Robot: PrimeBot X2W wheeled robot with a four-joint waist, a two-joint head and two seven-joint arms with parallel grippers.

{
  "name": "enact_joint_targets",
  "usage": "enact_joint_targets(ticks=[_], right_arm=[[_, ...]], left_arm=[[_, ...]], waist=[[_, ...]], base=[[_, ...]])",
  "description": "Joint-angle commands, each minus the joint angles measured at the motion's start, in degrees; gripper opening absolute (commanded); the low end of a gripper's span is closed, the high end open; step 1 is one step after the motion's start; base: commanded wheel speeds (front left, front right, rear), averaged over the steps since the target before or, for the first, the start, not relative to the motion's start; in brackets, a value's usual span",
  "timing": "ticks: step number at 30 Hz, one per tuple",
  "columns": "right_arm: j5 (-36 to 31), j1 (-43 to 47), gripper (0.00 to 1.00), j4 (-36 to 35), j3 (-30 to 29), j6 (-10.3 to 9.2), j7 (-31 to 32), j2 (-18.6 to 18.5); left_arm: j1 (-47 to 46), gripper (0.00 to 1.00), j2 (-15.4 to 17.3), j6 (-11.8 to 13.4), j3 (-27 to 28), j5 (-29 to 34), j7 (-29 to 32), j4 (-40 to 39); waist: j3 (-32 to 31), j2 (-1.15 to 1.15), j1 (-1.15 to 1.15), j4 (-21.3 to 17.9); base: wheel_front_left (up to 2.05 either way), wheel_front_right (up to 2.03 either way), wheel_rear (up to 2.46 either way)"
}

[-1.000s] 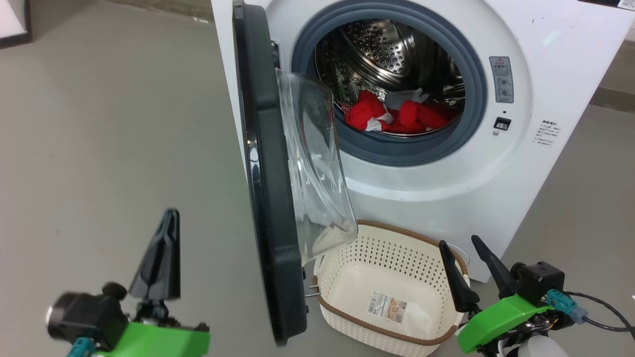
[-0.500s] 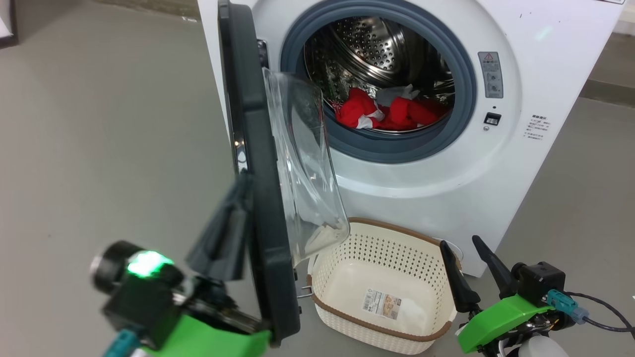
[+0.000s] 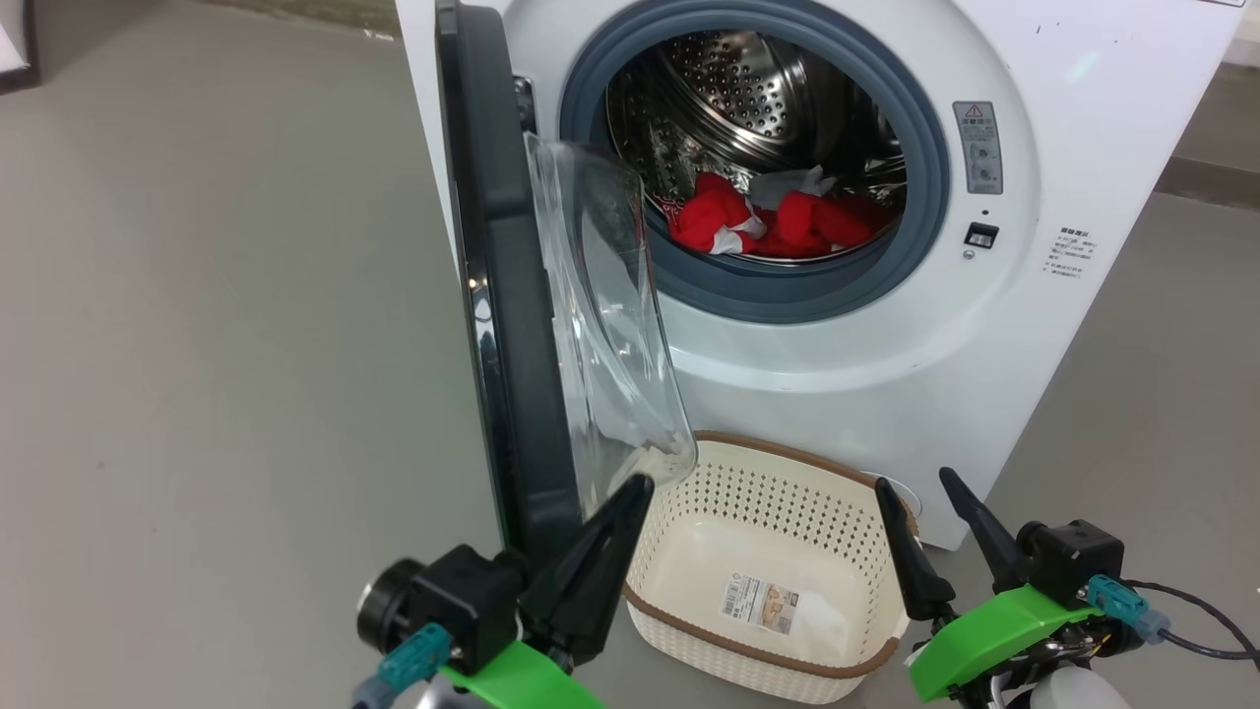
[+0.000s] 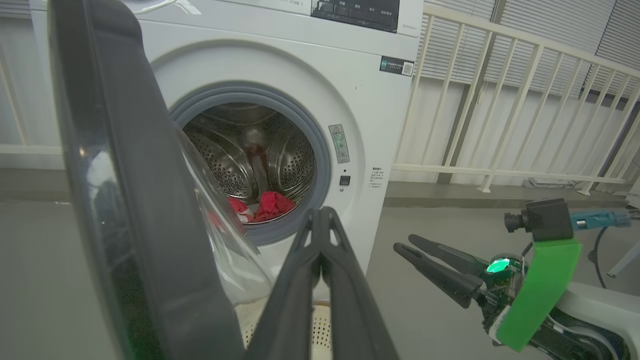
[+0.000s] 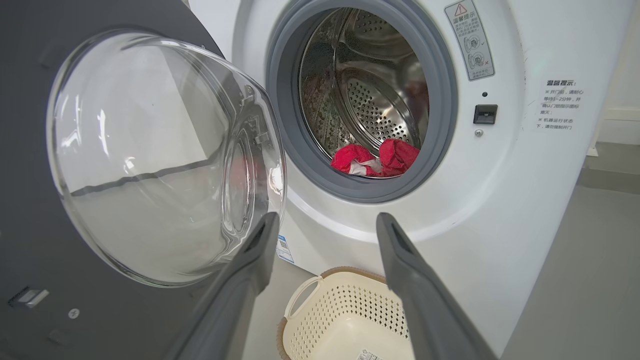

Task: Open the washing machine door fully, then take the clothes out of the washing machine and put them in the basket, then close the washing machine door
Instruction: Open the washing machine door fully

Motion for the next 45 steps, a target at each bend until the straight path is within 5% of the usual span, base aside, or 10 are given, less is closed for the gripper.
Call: enact_joint_targets(ticks=[1, 10, 24, 45], right_arm=[[0.23, -0.63, 1.00, -1.26, 1.39, 0.37, -0.37, 0.08], [0.58, -0.54, 1.00, -1.06, 2.35, 0.37, -0.37, 0.08], [0.33, 0.26, 1.00, -0.89, 2.36, 0.37, -0.37, 0.08], [-1.39, -1.92, 1.00, 0.41, 2.88, 0.37, -0.37, 0.08]], left_arm=[[-0.76, 0.00, 0.13, 0.84, 1.20, -0.64, 0.60, -0.35], [-0.63, 0.00, 0.11, 4.92, 0.93, -1.91, 3.26, 6.22], [-0.09, 0.00, 1.32, 7.48, 3.54, -2.61, 2.39, 8.32], [1.93, 0.00, 6.85, 13.54, 14.59, -5.14, 0.28, 6.57]], waist=[[-0.04, 0.00, 0.00, 0.08], [-0.32, 0.00, 0.00, -0.14], [-0.28, 0.00, 0.00, 1.14], [2.41, 0.00, 0.00, 2.50]], base=[[0.00, 0.00, 0.00], [0.00, 0.00, 0.00], [0.00, 0.00, 0.00], [0.00, 0.00, 0.00]])
